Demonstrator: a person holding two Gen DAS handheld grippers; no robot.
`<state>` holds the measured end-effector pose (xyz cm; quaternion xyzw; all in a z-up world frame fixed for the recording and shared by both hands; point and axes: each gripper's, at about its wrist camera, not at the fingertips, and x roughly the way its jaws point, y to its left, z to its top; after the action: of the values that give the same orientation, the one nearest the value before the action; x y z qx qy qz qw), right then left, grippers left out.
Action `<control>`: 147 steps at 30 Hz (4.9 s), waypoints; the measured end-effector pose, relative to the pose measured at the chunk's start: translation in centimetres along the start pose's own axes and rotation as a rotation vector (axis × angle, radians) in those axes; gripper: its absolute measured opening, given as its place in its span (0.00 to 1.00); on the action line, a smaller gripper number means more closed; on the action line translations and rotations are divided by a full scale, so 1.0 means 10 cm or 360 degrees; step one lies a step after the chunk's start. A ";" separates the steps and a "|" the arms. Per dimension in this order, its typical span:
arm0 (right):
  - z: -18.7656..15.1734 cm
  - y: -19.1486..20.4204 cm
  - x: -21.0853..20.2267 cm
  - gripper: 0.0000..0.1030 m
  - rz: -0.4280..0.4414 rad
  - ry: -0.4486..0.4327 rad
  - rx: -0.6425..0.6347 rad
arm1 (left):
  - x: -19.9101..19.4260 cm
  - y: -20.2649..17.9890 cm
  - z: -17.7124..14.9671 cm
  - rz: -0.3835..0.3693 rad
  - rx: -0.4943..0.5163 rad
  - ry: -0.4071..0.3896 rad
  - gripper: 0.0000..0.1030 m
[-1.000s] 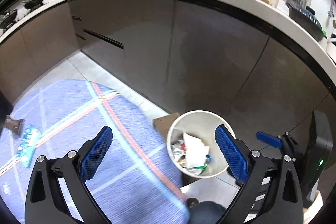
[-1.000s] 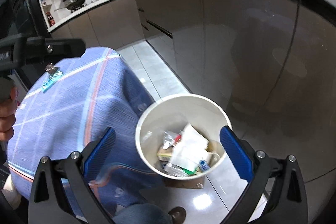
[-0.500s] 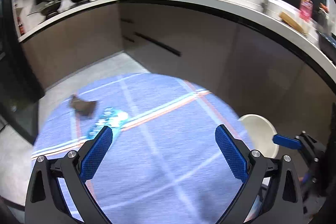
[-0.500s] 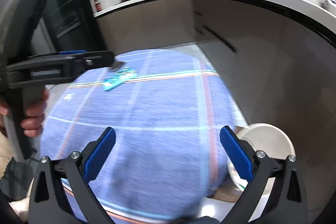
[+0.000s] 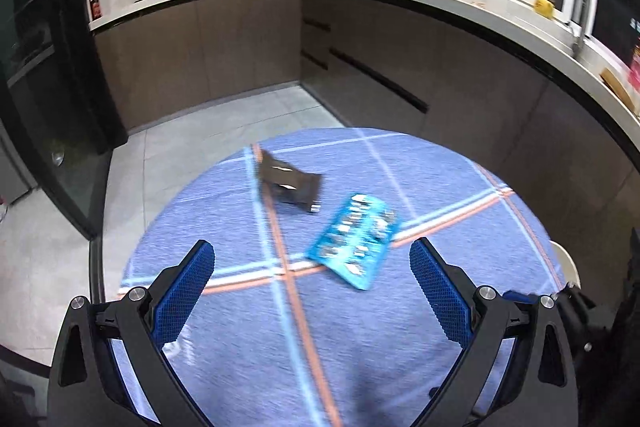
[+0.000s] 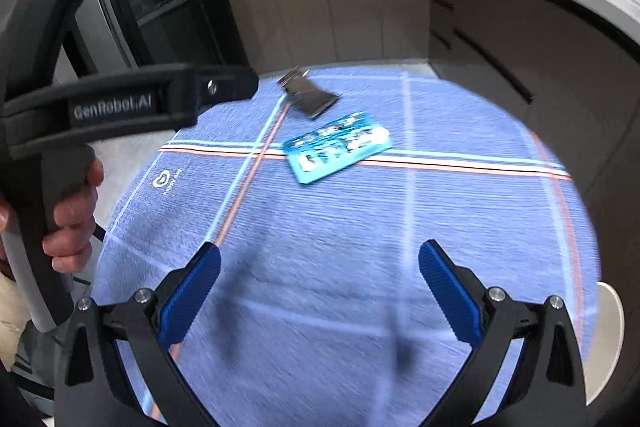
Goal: Collect trash
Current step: 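Move both tools back over the table toward the blister pack and wrapper, then grasp the blue blister pack with the right gripper while the left gripper grasps the dark foil wrapper, then carry the blister pack and wrapper over the white bin and open both grippers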
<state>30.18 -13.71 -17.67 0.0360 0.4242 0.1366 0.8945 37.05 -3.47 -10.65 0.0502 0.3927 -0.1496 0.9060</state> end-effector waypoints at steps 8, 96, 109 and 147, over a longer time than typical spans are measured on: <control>0.23 0.28 0.54 0.96 0.0026 0.0136 0.0102 | 0.33 0.51 0.15 0.0018 -0.0054 0.0032 0.92; -0.34 -0.14 -0.79 0.65 -0.0265 -0.0147 0.0244 | 0.33 -0.13 0.07 -0.0221 0.0058 0.0176 0.08; -0.56 -0.50 -1.43 0.65 -0.0348 -0.0298 0.0316 | -0.18 -0.83 -0.01 -0.0369 0.0159 0.0078 0.08; -1.75 -2.40 -1.96 0.65 -0.0721 -0.0351 0.0739 | -0.03 -3.51 -0.33 -0.0948 0.0702 0.0203 0.08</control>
<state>10.07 -43.04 -18.43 0.1580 0.3421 -0.1703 0.9105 23.70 -36.02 -11.77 0.1368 0.4041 -0.4842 0.7639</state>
